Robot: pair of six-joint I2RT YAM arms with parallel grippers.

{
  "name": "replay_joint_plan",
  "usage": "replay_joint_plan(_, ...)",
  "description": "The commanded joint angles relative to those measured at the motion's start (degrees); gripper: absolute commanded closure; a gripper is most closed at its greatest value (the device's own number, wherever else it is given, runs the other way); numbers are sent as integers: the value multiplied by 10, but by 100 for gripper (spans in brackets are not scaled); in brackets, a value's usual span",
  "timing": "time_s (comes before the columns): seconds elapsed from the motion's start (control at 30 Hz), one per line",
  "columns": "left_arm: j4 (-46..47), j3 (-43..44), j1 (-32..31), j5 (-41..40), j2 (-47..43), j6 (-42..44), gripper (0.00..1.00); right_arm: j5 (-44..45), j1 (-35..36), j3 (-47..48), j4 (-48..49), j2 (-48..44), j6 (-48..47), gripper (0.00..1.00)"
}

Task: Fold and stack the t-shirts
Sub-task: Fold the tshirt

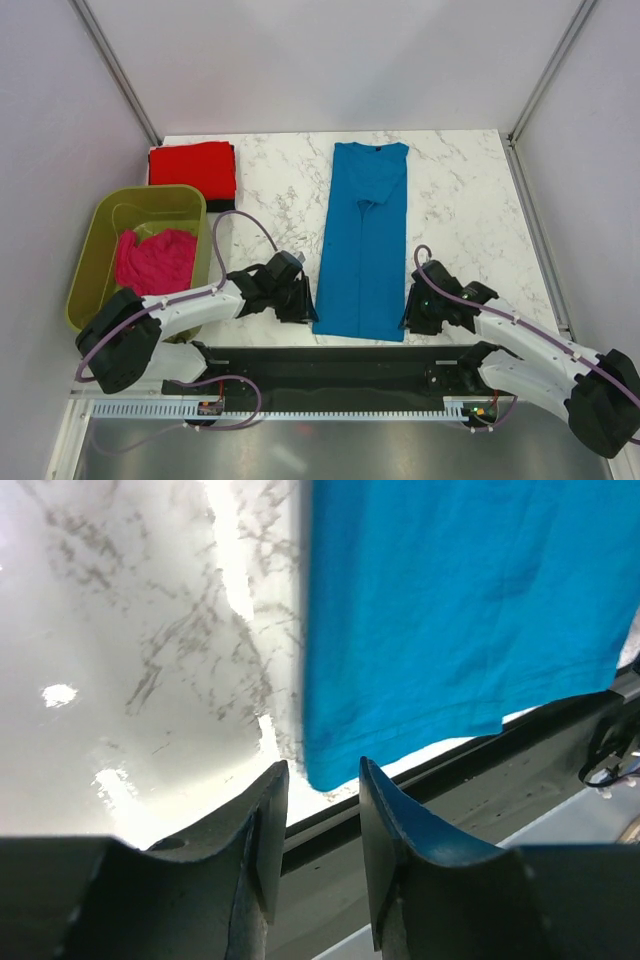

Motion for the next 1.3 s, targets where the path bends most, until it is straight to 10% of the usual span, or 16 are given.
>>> replay_joint_plan(0.0, -42, 20, -3, -27, -11, -3, 57, 4, 18, -10, 12, -23, 54, 58)
replay_joint_plan(0.4, -21, 23, -20, 16, 42, 16, 53, 28, 61, -32, 20, -15, 87, 60)
replay_joint_plan(1.0, -30, 29, -32, 9, 75, 6, 60, 56, 69, -51, 20, -34, 91, 100)
replay_joint_plan(1.27, -31, 26, -37, 9, 79, -7, 65, 54, 69, -52, 19, -51, 91, 100)
